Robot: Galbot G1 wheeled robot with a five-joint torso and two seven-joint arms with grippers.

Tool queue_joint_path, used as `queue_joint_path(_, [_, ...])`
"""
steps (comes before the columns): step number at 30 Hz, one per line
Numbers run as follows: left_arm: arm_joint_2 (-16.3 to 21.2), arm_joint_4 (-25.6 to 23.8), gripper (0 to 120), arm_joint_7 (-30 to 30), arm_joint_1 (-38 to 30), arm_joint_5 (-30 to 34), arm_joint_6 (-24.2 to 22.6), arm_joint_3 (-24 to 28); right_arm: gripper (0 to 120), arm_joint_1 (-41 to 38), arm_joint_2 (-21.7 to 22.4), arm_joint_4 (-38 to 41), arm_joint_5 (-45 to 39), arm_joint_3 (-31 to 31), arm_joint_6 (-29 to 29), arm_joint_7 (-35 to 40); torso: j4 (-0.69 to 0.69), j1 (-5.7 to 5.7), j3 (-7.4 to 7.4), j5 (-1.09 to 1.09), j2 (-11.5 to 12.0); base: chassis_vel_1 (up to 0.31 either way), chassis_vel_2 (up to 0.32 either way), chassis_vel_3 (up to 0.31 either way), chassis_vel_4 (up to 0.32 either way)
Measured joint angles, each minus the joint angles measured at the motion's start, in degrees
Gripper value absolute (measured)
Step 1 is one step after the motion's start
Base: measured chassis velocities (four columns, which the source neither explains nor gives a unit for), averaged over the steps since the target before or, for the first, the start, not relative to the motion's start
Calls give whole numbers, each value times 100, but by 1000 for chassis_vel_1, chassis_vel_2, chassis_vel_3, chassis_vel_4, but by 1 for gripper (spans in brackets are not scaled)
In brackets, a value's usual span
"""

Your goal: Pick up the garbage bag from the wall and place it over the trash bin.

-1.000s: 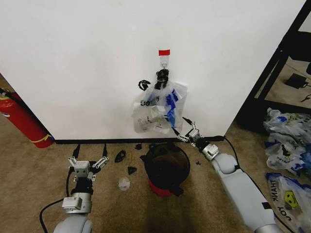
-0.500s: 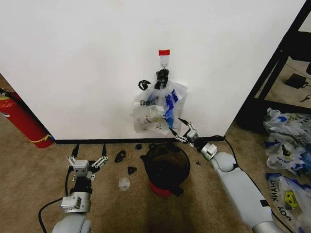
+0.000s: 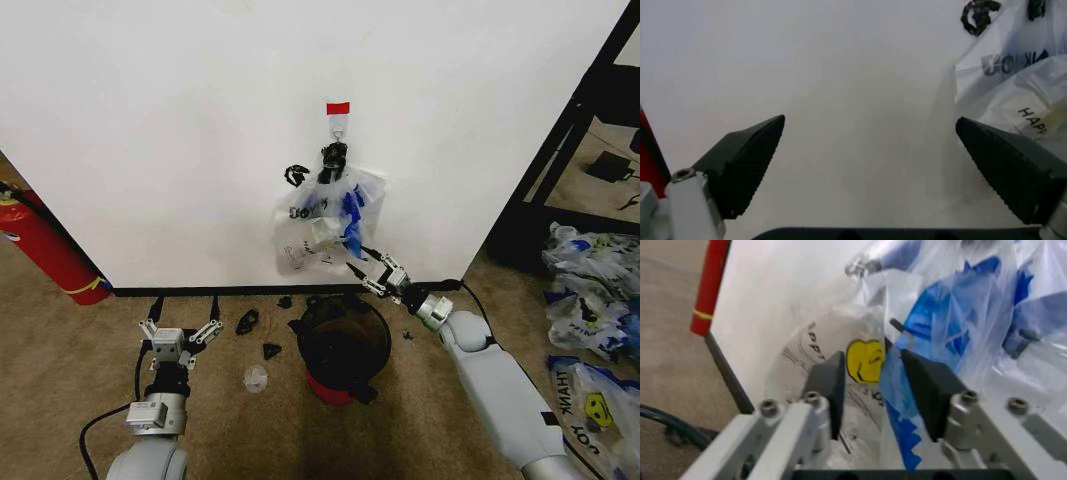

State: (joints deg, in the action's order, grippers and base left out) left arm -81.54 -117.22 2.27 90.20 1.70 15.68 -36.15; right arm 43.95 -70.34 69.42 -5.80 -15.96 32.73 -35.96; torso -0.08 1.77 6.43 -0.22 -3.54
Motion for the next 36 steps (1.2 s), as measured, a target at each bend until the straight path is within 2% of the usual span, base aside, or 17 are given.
queue_joint_path(2, [0,7,100,0,-1,0,0,0,26,-44,-30,-41,76,4,-33,79,0,0,0,0,0,0,0,0,0])
queue_joint_path(6, [0,26,100,0,-1,2,2,-14,7,-200,-109,-253,210,48,-88,207,0,0,0,0,0,0,0,0,0])
queue_joint_path(7, [0,34,100,0,-1,4,4,-17,7,-237,-128,-311,230,62,-88,212,0,0,0,0,0,0,0,0,0])
queue_joint_path(9, [0,56,100,4,-2,11,13,-22,14,-281,-167,-389,250,85,-87,219,1,0,1,0,0,0,0,0,0])
queue_joint_path(10, [0,56,100,4,-2,11,13,-22,14,-281,-167,-389,250,85,-87,219,1,0,1,0,0,0,0,0,0])
queue_joint_path(17, [-5,128,100,9,-50,16,29,-11,44,-352,-254,-519,284,112,-87,253,1,0,1,0,0,0,0,0,0])
queue_joint_path(18, [-5,128,100,9,-50,16,29,-11,44,-352,-254,-519,284,112,-87,253,1,0,1,0,0,0,0,0,0])
queue_joint_path(23, [-9,166,100,9,-86,16,29,16,63,-376,-258,-582,303,94,-91,303,0,0,1,0,0,0,0,0,0])
queue_joint_path(26, [-8,179,100,9,-93,16,29,20,64,-376,-248,-583,303,87,-104,333,0,0,1,0,0,0,0,0,0])
queue_joint_path(36, [9,207,100,9,-126,16,29,28,25,-306,-179,-524,320,51,-222,597,0,0,0,0,0,0,0,0,0])
